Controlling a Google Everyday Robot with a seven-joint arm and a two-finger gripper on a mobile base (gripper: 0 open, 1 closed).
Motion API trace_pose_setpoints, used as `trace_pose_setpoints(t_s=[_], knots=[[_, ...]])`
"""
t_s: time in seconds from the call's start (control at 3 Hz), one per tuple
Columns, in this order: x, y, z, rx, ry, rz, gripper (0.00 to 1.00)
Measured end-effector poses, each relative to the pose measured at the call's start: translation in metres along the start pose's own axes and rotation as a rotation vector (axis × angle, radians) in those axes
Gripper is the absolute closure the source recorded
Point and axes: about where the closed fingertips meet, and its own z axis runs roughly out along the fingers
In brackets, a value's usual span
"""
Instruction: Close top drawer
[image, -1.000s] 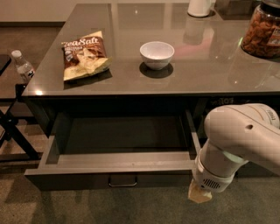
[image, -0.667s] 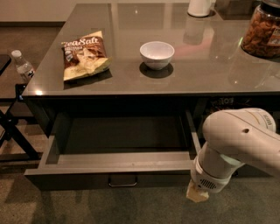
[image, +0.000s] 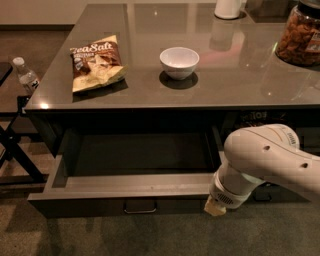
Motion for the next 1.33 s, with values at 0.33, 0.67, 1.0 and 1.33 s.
trace_pose_setpoints(t_s=[0.33,0.67,1.0,1.33], knots=[[-0.0075,-0.0124,0.0092,0.016,-0.014,0.022,1.0],[-0.0079,-0.0129,0.0098,0.017,-0.015,0.023,0.83],[-0.0079,-0.0129,0.0098,0.017,-0.015,0.023,0.61],[-0.0079,-0.0129,0.0098,0.017,-0.015,0.023,0.37]])
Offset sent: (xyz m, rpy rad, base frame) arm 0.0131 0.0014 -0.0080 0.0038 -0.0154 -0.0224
